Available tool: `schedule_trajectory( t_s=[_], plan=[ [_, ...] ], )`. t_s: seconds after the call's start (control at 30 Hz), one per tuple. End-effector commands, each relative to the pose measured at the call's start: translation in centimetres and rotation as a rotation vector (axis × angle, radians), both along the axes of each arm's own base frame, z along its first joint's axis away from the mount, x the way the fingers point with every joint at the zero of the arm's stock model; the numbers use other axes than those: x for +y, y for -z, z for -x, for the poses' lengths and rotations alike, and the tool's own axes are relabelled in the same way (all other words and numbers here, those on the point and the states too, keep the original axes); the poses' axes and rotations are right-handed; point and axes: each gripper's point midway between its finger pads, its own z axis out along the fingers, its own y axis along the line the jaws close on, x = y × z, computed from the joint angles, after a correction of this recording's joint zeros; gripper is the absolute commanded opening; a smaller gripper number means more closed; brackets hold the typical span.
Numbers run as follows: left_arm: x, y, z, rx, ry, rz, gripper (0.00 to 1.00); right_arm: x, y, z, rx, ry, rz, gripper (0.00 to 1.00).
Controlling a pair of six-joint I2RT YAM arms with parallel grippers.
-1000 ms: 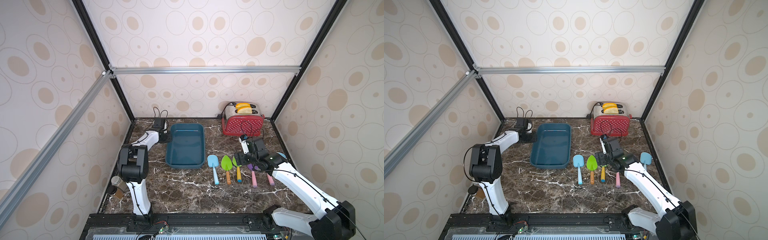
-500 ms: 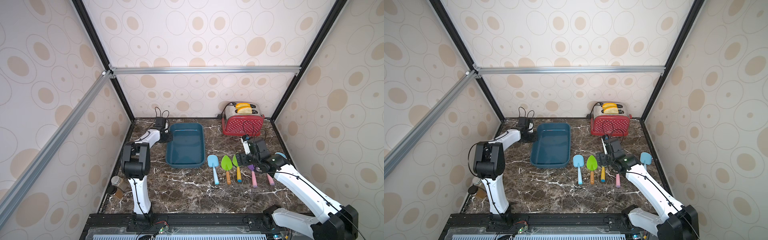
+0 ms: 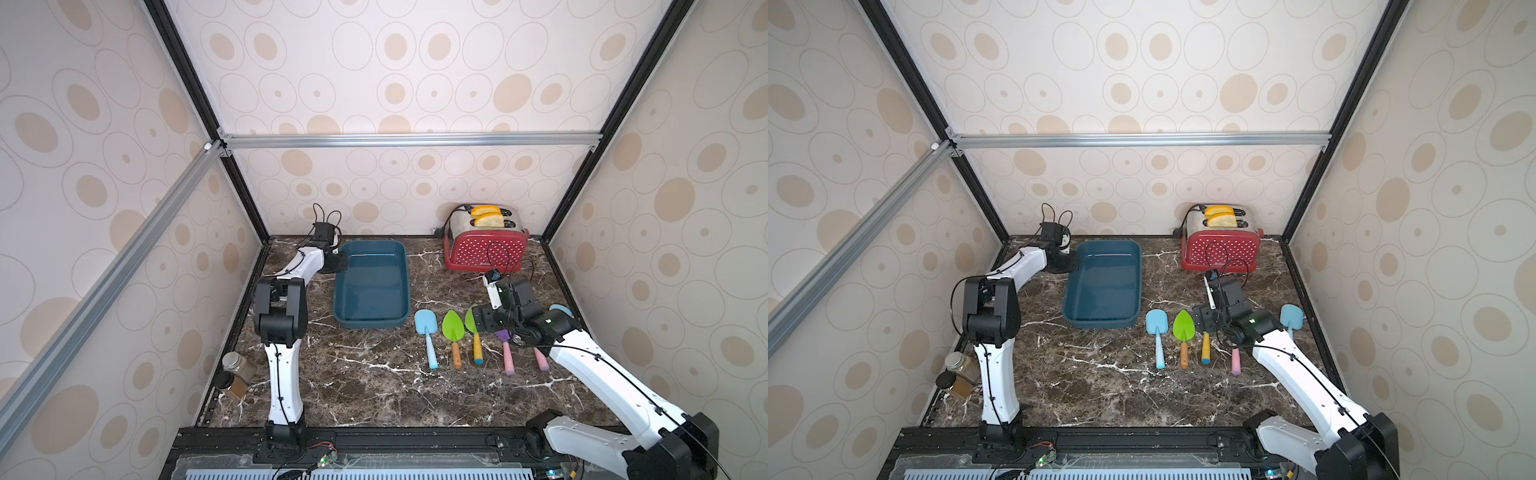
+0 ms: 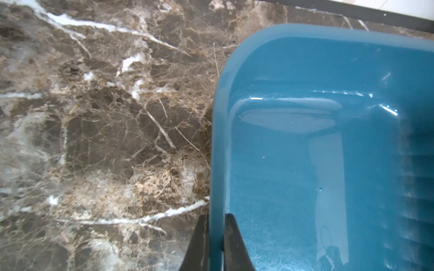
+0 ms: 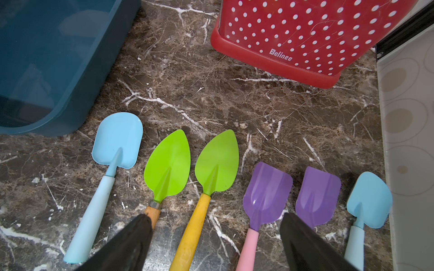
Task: Put the shovel into the storage box
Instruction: Move the storage box to the center of the board.
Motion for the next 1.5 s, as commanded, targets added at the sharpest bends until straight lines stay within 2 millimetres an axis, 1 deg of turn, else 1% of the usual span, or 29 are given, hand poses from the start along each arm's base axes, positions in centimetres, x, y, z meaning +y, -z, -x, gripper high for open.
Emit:
schedule_trajectory(
  t_s=[0.0, 0.2, 0.47, 0.5, 0.57, 0.7, 0.77, 0.93, 0.97, 1.0, 1.13, 1.23, 1.33, 1.4, 1.47],
  plan=[
    [0.2, 0.0, -0.7, 0.007, 0.007, -0.036, 0.02, -0.3, 0.4, 0.5, 0.011, 0.003, 0.012, 0.93],
    [0.2, 0.2, -2.3, 0.008, 0.015, -0.056, 0.06, -0.4, 0.6, 0.5, 0.014, 0.005, 0.019, 0.94],
    [0.1, -1.2, -4.5, -0.044, 0.019, -0.06, 0.08, -0.2, 1.0, 0.4, 0.026, 0.002, 0.022, 0.94],
    [0.2, -0.9, -4.1, -0.021, 0.019, -0.066, 0.08, -0.2, 1.0, 0.5, 0.028, 0.0, 0.021, 0.94],
    [0.3, -1.2, -4.5, -0.031, 0.016, -0.073, 0.09, -0.2, 1.0, 0.5, 0.028, 0.001, 0.022, 0.94],
    [0.3, -1.8, -5.4, -0.06, 0.015, -0.079, 0.14, -0.2, 1.1, 0.5, 0.028, -0.002, 0.02, 0.95],
    [0.5, -1.9, -5.7, -0.067, 0.007, -0.086, 0.15, -0.2, 1.2, 0.6, 0.029, -0.003, 0.02, 0.95],
    [0.5, -1.7, -6.2, -0.078, 0.004, -0.081, 0.19, 0.0, 1.4, 0.6, 0.039, -0.011, 0.018, 0.95],
    [0.4, -2.0, -6.9, -0.108, 0.002, -0.076, 0.21, 0.0, 1.5, 0.6, 0.04, -0.013, 0.018, 0.95],
    [0.3, -2.1, -7.1, -0.114, 0.002, -0.07, 0.23, 0.0, 1.5, 0.6, 0.041, -0.013, 0.018, 0.95],
    [0.1, -2.4, -7.2, -0.124, -0.001, -0.051, 0.32, 0.2, 1.6, 0.7, 0.045, -0.022, 0.014, 0.97],
    [0.3, -3.9, -6.7, -0.15, -0.012, -0.053, 0.35, 0.4, 1.7, 0.8, 0.051, -0.03, 0.004, 0.97],
    [0.6, -6.2, -5.2, -0.183, -0.019, -0.062, 0.38, 0.8, 1.5, 1.2, 0.058, -0.049, -0.023, 0.96],
    [1.0, -8.4, -3.7, -0.213, -0.029, -0.07, 0.4, 1.5, 1.4, 1.8, 0.078, -0.075, -0.043, 0.94],
    [1.4, -10.5, -1.8, -0.247, -0.044, -0.072, 0.43, 2.3, 2.0, 2.8, 0.12, -0.107, -0.043, 0.94]
  ],
)
